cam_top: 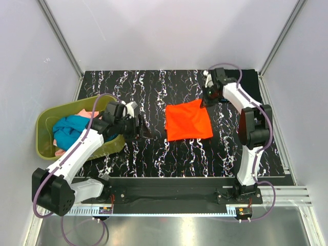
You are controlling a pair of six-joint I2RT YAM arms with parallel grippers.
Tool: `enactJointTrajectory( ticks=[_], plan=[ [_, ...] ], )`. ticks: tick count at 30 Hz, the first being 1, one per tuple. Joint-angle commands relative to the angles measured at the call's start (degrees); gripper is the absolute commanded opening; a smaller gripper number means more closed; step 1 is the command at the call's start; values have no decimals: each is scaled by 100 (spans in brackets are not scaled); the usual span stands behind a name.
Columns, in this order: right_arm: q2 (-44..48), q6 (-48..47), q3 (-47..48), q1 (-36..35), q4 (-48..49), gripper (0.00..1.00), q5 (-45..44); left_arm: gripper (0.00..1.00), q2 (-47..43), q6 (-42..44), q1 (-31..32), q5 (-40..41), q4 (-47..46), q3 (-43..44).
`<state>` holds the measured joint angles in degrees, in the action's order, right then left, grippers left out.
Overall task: Fold and stack the t-shirts
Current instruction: Neatly place the folded tshirt to the corner
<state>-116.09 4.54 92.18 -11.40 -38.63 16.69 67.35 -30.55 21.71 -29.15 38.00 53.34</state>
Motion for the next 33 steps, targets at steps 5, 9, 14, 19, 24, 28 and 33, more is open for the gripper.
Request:
enactJointTrajectory(
  ticks=[5, 9, 14, 19, 24, 28, 33],
  plan=[
    [272, -1288, 1572, 85, -1119, 0, -1877, 75, -398, -206, -18, 216, -73, -394],
    [61, -1595, 2398, 296, -1427, 0, -2431, 75, -372, -101, -18, 242, 49, -491],
    [-97, -2114, 3198, 428, -1498, 0, -2943, 75, -162, 31, -18, 269, 120, -369],
    [-466, -2501, 3998, 648, -1366, 0, -2943, 75, 172, -13, -18, 76, -55, -263],
    [-739, -2536, 4317, 718, -1139, 0, -2969, 75, 436, 110, -18, 58, -29, -79],
    [-845, -2537, 4509, 762, -1050, 0, -2952, 75, 621, 154, -18, 6, -29, 27],
    [-854, -2537, 4625, 779, -805, 0, -2934, 75, 797, 189, -18, -38, -12, 124]
  ],
)
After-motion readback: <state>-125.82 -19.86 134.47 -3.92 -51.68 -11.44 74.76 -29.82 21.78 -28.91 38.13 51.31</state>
